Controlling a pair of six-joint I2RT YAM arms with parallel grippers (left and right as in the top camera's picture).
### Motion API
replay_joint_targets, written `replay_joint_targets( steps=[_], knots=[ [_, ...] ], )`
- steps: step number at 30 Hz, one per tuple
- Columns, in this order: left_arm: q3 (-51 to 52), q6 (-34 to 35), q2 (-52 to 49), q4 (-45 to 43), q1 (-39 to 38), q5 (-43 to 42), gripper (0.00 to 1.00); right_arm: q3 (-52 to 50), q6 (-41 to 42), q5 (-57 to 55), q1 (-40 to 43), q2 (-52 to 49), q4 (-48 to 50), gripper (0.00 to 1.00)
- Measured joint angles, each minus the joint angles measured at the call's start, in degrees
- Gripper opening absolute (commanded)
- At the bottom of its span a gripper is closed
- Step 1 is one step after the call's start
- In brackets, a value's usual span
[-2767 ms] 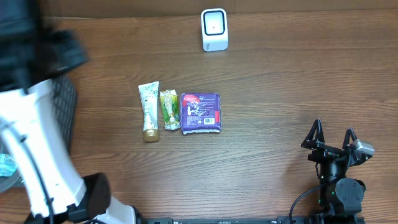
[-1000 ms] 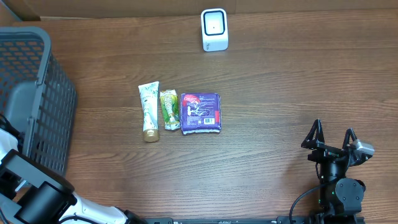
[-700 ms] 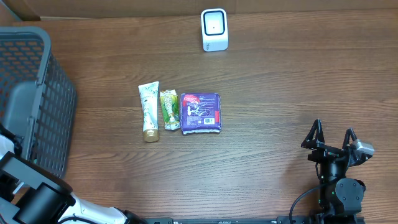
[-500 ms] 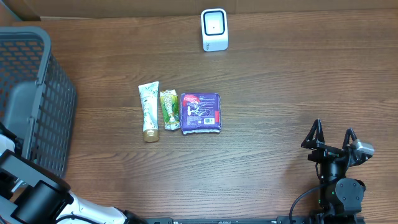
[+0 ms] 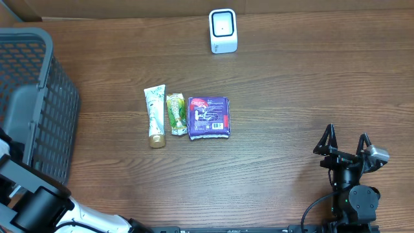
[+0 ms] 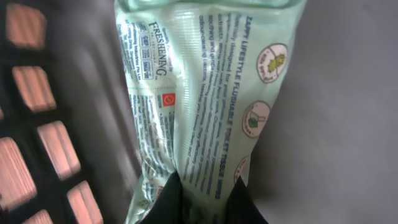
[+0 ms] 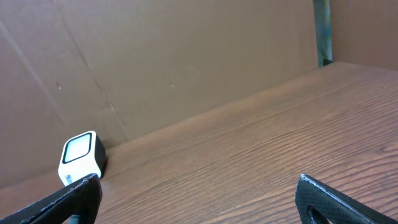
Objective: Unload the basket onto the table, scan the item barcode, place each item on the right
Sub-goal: 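Reach the left gripper into the basket and grasp the green wipes pack, then place the green wipes pack on the table beside the Pantene tube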
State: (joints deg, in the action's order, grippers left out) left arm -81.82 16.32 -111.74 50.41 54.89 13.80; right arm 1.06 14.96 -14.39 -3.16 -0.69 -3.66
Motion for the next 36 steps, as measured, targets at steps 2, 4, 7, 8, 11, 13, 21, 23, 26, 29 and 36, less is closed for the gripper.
replay_joint_targets(
  steps=[2, 4, 7, 8, 11, 13, 21, 23, 26, 29, 36],
  knots=[
    [-4.9, 0.0, -0.7, 5.3, 0.0, -3.3, 0.04, 0.0, 0.0, 0.0, 0.0, 0.0, 0.0, 1.00],
    [-11.3, 0.0, -1.0, 10.0, -0.1, -6.6, 0.04, 0.0, 0.0, 0.0, 0.0, 0.0, 0.0, 1.00],
    [-23.3, 0.0, -1.0, 15.8, -0.9, -10.4, 0.04, 0.0, 0.0, 0.0, 0.0, 0.0, 0.0, 1.00],
    [-27.4, 0.0, -1.0, 17.5, -1.4, -11.4, 0.04, 0.0, 0.0, 0.0, 0.0, 0.0, 0.0, 1.00],
    [-38.8, -0.5, -0.6, 21.7, -4.6, -14.1, 0.04, 0.0, 0.0, 0.0, 0.0, 0.0, 0.0, 1.00],
    [-45.2, -1.4, 0.1, 23.9, -8.1, -15.7, 0.04, 0.0, 0.0, 0.0, 0.0, 0.0, 0.0, 1.00],
    [-60.8, -7.4, 4.2, 32.9, -31.7, -19.8, 0.04, 0.0, 0.0, 0.0, 0.0, 0.0, 0.0, 1.00],
    [-61.3, -8.0, 5.1, 35.5, -38.1, -20.1, 0.04, 0.0, 0.0, 0.0, 0.0, 0.0, 0.0, 1.00],
    [-60.4, -7.3, 5.4, 39.8, -47.3, -17.4, 0.04, 0.0, 0.0, 0.0, 0.0, 0.0, 0.0, 1.00],
    [-55.6, -4.6, 5.4, 41.8, -54.3, -13.0, 0.04, 0.0, 0.0, 0.0, 0.0, 0.0, 0.0, 1.00],
    [-35.2, 3.6, 5.0, 37.7, -58.5, -4.0, 0.05, 0.0, 0.0, 0.0, 0.0, 0.0, 0.0, 1.00]
  ],
)
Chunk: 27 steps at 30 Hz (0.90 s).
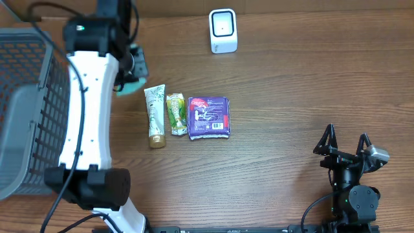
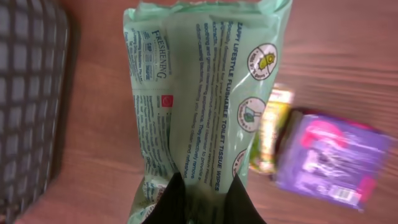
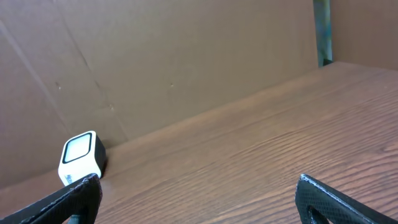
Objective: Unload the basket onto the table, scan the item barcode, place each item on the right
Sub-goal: 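Place the green wipes pack on the table beside the Pantene tube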
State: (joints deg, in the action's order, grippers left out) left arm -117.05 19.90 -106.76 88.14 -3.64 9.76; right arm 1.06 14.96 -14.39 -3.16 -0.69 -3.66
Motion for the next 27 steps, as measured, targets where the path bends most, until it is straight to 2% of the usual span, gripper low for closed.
replay_joint_targets(
  steps=[8, 15, 21, 27],
  knots=[
    [23.2, 2.0, -0.4, -15.2, 1.6, 4.8, 0.04, 0.0, 0.0, 0.0, 0.0, 0.0, 0.0, 1.00],
    [39.8, -1.0, -0.5, -31.3, 1.9, 6.2, 0.04, 0.0, 0.0, 0.0, 0.0, 0.0, 0.0, 1.00],
    [50.0, -4.1, -0.5, -43.5, 1.9, 7.0, 0.04, 0.0, 0.0, 0.0, 0.0, 0.0, 0.0, 1.00],
    [53.5, -5.3, 1.3, -49.8, 1.6, 6.1, 0.04, 0.0, 0.0, 0.0, 0.0, 0.0, 0.0, 1.00]
  ],
)
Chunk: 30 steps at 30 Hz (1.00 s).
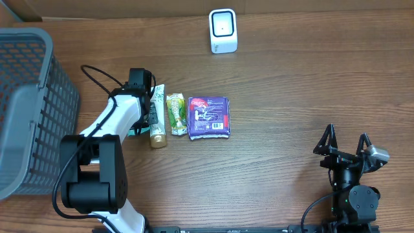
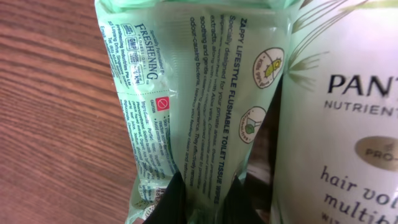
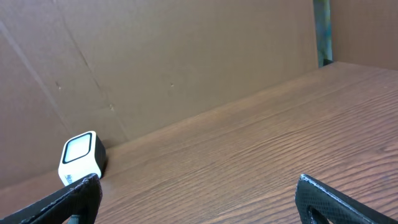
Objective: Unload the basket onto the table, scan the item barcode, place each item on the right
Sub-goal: 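Place the green wipes pack on the table beside the Pantene tube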
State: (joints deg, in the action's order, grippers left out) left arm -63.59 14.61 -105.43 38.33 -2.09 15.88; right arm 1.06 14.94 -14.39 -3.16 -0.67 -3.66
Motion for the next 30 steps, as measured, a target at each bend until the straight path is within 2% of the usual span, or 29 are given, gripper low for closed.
replay_joint_targets(
  steps=[5, 13, 17, 23, 24, 25, 27, 29, 30],
  knots=[
    [0.3, 0.0, 0.1, -3.2, -3.6, -1.1, 0.04, 0.0, 0.0, 0.0, 0.0, 0.0, 0.0, 1.00],
    [0.2, 0.0, 0.1, -5.0, -15.2, -4.3, 0.04, 0.0, 0.0, 0.0, 0.0, 0.0, 0.0, 1.00],
    [-1.1, 0.1, 0.1, -0.4, -18.2, -5.9, 0.04, 0.0, 0.0, 0.0, 0.0, 0.0, 0.0, 1.00],
    [-7.1, 1.1, -1.3, 10.7, -18.4, -9.4, 0.05, 0.0, 0.0, 0.0, 0.0, 0.0, 0.0, 1.00],
    [-8.8, 1.4, -1.6, 12.5, -18.3, -9.8, 0.10, 0.0, 0.0, 0.0, 0.0, 0.0, 0.0, 1.00],
    [-11.0, 1.4, -1.9, 14.5, -18.0, -10.1, 0.19, 0.0, 0.0, 0.0, 0.0, 0.0, 0.0, 1.00],
    [-16.1, 1.7, -2.0, 17.9, -17.6, -10.8, 0.50, 0.0, 0.0, 0.0, 0.0, 0.0, 0.0, 1.00],
    [-20.9, 2.0, -2.0, 20.6, -17.0, -11.3, 0.72, 0.0, 0.0, 0.0, 0.0, 0.0, 0.0, 1.00],
    [-23.6, 1.8, -2.0, 22.4, -16.8, -11.6, 0.78, 0.0, 0.0, 0.0, 0.0, 0.0, -0.1, 1.00]
  ],
)
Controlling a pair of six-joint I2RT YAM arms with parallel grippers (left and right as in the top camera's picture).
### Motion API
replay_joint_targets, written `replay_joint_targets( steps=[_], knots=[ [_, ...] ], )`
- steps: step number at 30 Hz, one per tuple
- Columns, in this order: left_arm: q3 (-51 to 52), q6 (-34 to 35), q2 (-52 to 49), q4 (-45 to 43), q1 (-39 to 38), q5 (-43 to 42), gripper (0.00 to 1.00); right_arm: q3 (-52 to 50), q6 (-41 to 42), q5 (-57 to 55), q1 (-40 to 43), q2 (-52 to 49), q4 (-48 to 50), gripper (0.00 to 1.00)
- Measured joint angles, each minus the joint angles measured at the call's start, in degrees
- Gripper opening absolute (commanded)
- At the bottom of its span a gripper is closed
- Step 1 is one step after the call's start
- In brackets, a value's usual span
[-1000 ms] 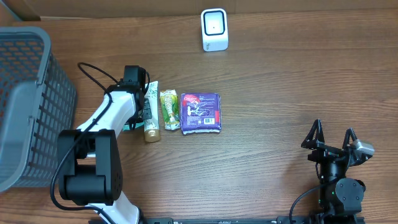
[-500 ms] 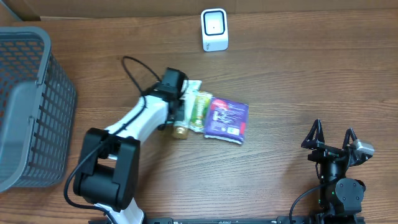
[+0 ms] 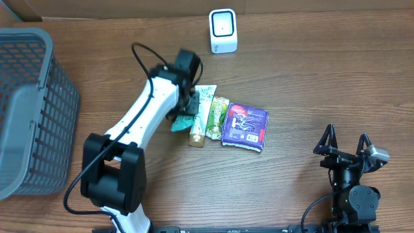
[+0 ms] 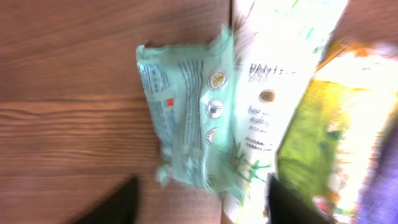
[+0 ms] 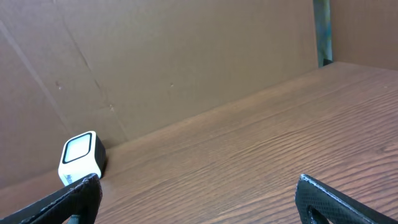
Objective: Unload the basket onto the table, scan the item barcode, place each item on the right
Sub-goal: 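Place the green wipes pack on the table beside the Pantene tube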
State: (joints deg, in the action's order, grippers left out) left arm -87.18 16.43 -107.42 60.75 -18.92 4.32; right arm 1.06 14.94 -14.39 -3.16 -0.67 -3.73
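A mint-green wipes pack (image 4: 193, 118) lies flat on the wooden table, touching the left side of a white tube (image 4: 273, 106). My left gripper (image 4: 202, 208) hangs above the pack, open, with one dark finger on each side and nothing between them. From overhead the pack (image 3: 182, 122) peeks out under my left arm (image 3: 152, 107). The white barcode scanner (image 3: 223, 30) stands at the far edge, also seen as the scanner (image 5: 81, 158) in the right wrist view. My right gripper (image 5: 199, 205) rests open and empty at the near right.
Right of the tube lie a yellow-green sachet (image 3: 217, 116) and a purple pack (image 3: 246, 126), in one slanted row. A grey mesh basket (image 3: 32, 110) fills the left side. A cardboard wall (image 5: 186, 62) backs the table.
My left gripper was shut on the wipes pack beside the tube; now it is open above the pack lying on the table. The whole row of items sits farther right and slanted.
My left gripper first held the wipes pack inside the basket. Then it held the pack over the table by the basket's far corner, then low at the tube's left side. Now the pack lies released there, and the row has shifted right.
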Motion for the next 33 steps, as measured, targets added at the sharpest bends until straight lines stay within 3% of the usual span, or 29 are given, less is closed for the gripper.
replay_joint_targets(
  steps=[4, 13, 17, 22, 33],
  knots=[
    [-8.4, 0.1, 0.0, 6.4, 0.7, -0.5, 0.86, 0.0, 0.0, 0.0, 0.0, 0.0, 0.0, 1.00],
    [-20.3, 0.1, 0.0, 15.8, 0.7, -2.2, 0.88, 0.0, 0.0, 1.2, 0.0, 0.0, 0.0, 1.00],
    [-27.5, -0.1, 0.0, 18.6, 1.1, -3.5, 1.00, 0.0, 0.0, 6.1, 0.0, 0.0, 0.1, 1.00],
    [-33.4, 0.0, 0.0, 19.4, 1.4, -3.9, 1.00, 0.6, 0.0, 10.3, 0.0, 0.0, -0.4, 1.00],
    [-33.9, -0.1, 0.0, 16.8, 1.4, -4.2, 1.00, 19.5, -2.8, 14.7, 0.0, -9.3, -10.0, 1.00]
  ],
)
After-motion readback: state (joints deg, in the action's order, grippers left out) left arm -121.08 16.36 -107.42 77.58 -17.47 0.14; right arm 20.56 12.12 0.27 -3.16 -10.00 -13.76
